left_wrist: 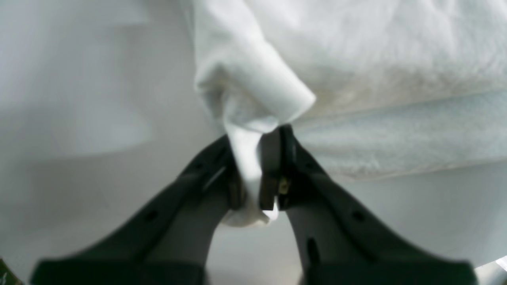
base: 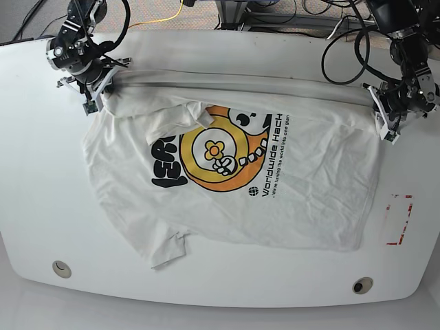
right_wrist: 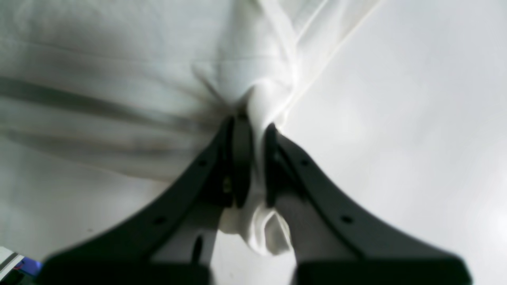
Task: Layout the t-shirt on the table in an organized manner, then fold the t-shirt properly
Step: 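Pull the held shirt edge away from the print with both grippers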
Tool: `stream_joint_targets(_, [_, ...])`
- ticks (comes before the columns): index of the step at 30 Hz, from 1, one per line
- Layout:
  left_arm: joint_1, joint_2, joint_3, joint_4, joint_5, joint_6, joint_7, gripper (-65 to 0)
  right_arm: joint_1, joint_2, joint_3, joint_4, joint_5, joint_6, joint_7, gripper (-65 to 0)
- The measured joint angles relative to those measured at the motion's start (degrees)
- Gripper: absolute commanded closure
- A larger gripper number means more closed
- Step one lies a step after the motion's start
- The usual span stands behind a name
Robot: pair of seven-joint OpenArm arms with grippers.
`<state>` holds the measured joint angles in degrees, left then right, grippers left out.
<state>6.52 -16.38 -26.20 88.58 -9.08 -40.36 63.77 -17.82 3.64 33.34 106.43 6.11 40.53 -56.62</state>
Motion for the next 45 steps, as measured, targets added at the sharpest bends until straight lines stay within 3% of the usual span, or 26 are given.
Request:
stream_joint_targets(6, [3.34, 0.11, 0.11, 3.76, -0.17, -0.02, 3.15, -3.1, -0.04, -0.13, 4.26, -0.02, 0.83, 0.46, 0.46, -1.9])
stream_joint_targets(21, [14.86, 2.27, 0.13, 13.31, -0.44, -0.07, 3.26, -3.5, -6.27, 2.60, 7.06, -0.94, 2.16, 0.92, 0.83, -1.9])
stream_joint_targets(33, [16.83, 4.39, 0.00, 14.84, 0.33, 0.04, 2.67, -4.2, -10.93, 2.60, 7.67, 1.57, 2.05, 0.87, 0.83, -2.9])
stream_joint_targets(35, [16.79, 4.66, 0.00, 14.95, 0.57, 0.11, 2.78, -6.9, -11.02, 2.60, 7.56, 1.62, 2.05, 0.87, 0.83, -7.0])
stream_joint_targets(42, [16.59, 4.74, -0.04, 15.02, 1.22, 0.48, 2.78, -21.2, -11.06, 2.75, 7.61, 1.86, 1.03, 0.26, 0.44, -33.3])
stream_joint_targets(45, [16.65, 4.74, -0.04, 15.50, 1.81, 0.50, 2.91, -26.2, -11.06, 2.86, 7.82, 1.86, 0.33, 0.00, 0.44, -40.9])
